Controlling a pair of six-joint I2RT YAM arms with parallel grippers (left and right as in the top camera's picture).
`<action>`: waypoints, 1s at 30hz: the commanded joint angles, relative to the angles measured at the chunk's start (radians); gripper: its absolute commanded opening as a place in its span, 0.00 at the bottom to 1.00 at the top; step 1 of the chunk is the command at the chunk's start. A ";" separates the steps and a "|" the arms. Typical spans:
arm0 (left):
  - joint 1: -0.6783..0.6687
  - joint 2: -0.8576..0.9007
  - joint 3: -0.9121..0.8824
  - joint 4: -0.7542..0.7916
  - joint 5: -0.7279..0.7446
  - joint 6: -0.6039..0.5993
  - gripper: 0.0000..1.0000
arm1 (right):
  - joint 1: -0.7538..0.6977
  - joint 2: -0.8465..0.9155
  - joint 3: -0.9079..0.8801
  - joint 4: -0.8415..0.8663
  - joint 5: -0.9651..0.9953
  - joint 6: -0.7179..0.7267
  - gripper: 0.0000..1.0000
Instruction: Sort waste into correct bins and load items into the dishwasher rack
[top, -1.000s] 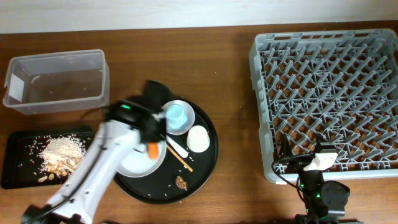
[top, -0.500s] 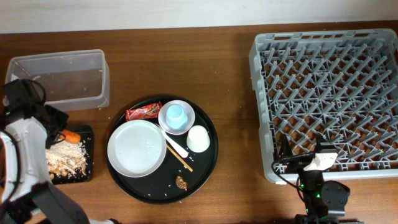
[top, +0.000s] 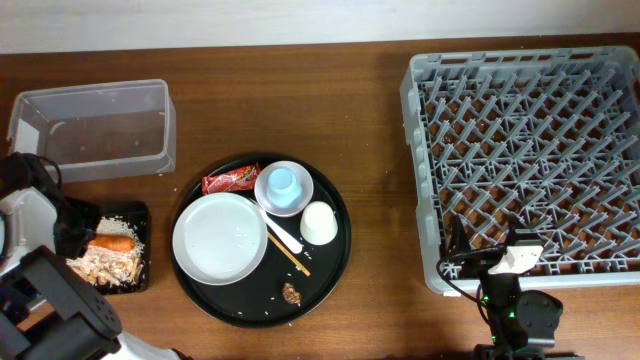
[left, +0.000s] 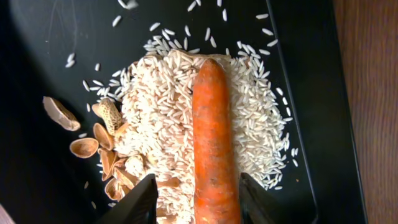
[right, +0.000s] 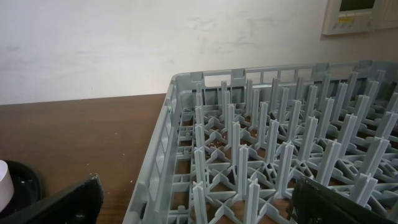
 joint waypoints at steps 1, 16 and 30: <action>0.006 0.005 0.020 -0.016 0.089 -0.006 0.42 | -0.008 -0.007 -0.007 -0.002 0.008 0.000 0.99; -0.412 -0.601 0.022 -0.168 0.492 0.109 0.94 | -0.008 -0.007 -0.007 -0.002 0.008 0.000 0.99; -1.134 -0.598 -0.444 -0.052 0.328 -0.113 0.93 | -0.008 -0.007 -0.007 -0.002 0.008 0.000 0.99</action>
